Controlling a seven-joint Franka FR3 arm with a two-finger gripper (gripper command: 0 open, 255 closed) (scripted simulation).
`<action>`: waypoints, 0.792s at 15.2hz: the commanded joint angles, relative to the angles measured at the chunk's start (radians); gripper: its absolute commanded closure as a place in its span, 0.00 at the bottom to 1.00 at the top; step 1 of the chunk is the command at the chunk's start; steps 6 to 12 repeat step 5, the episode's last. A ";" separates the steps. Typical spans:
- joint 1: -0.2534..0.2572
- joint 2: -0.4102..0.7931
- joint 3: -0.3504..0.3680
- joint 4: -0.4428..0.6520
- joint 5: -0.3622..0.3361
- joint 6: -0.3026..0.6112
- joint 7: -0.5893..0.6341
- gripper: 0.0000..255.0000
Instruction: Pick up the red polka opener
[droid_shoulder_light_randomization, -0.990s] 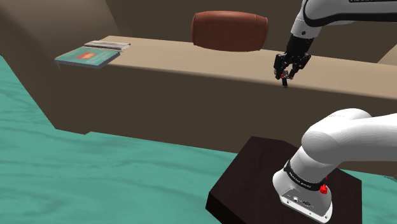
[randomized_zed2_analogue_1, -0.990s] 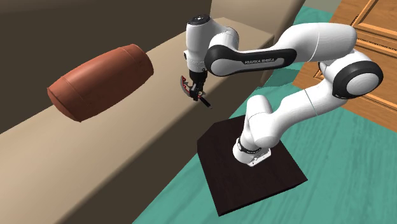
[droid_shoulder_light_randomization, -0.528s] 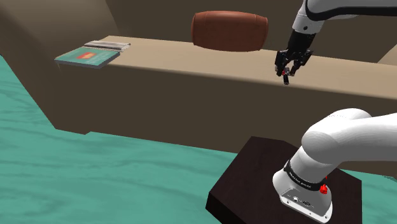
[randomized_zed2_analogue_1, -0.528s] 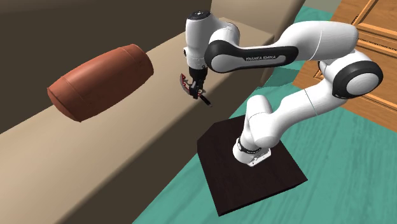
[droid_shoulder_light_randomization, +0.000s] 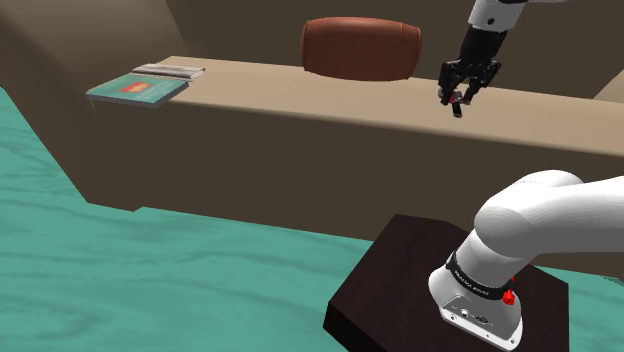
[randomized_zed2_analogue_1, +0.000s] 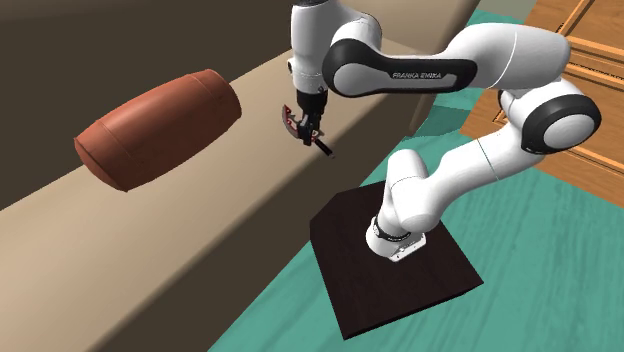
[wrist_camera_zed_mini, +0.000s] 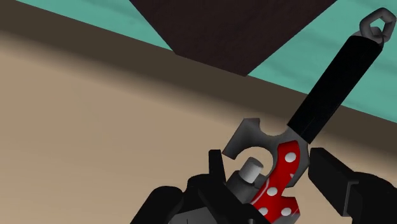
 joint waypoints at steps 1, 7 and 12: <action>0.002 0.011 0.002 0.036 0.004 -0.025 -0.003 1.00; 0.004 0.020 0.006 0.070 0.008 -0.051 -0.005 1.00; 0.004 0.020 0.006 0.070 0.008 -0.051 -0.005 1.00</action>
